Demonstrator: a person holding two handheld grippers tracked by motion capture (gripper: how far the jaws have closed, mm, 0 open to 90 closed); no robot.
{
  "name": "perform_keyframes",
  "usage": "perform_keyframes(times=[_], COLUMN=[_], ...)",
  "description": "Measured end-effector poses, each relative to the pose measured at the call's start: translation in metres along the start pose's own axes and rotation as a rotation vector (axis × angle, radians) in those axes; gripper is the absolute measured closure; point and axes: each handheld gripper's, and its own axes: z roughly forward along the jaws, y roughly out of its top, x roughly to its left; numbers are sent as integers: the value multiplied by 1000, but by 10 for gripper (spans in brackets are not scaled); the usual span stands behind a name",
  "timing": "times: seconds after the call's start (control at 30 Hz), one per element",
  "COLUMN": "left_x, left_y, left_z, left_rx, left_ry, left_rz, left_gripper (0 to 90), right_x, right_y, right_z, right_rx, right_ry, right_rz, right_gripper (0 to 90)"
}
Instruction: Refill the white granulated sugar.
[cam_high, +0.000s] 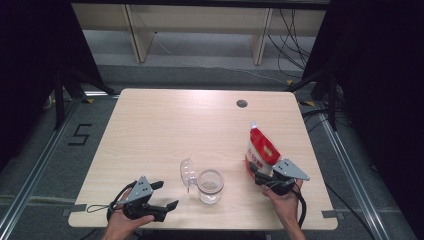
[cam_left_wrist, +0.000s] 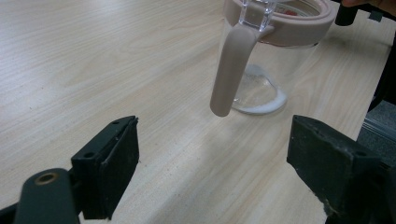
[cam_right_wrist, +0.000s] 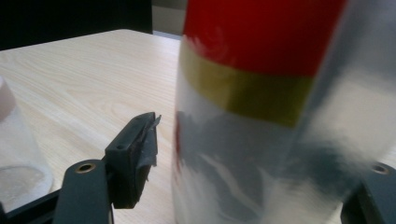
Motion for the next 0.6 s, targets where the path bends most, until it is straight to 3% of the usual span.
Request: perform_keyframes(times=[0.03,0.07,0.1,0.13,0.2,0.3,0.33,0.37,0.4,0.43,0.6], left_x=[0,-1,-1,-1,-1,-1,-1,-1,-1,-1,-1], left_y=[0,0,0,0,0,0,0,0,0,0,0], left_z=[0,1,1,1,0,1,0,0,0,0,0], left_rx=[-3,-3,-4,-4,1,-3,0,0,0,1,6], left_ry=[-4,-3,-3,-3,-2,-2,-2,-2,-2,-2,-5], left_rz=[-8,-17,-16,-16,-13,-15,-14,-12,-13,-12,-15], left_gripper=[164,164,164,164,164,164,164,165,164,164,164], right_x=[-1,0,-2,0,-2,-2,-2,-3,-1,-2,-1], right_y=[0,-1,-1,-2,-3,-3,-3,-4,-4,-4,-5], right_z=[0,0,1,0,0,2,1,2,2,4,4], right_rx=[-5,6,-13,15,5,-2,-1,-9,-17,-44,-44], right_ry=[-1,-6,-1,-2,-6,10,1,49,-2,-7,8], right_rz=[-5,20,2,49,25,51,31,40,41,18,13], right_gripper=[311,310,309,309,308,308,308,311,314,313,313])
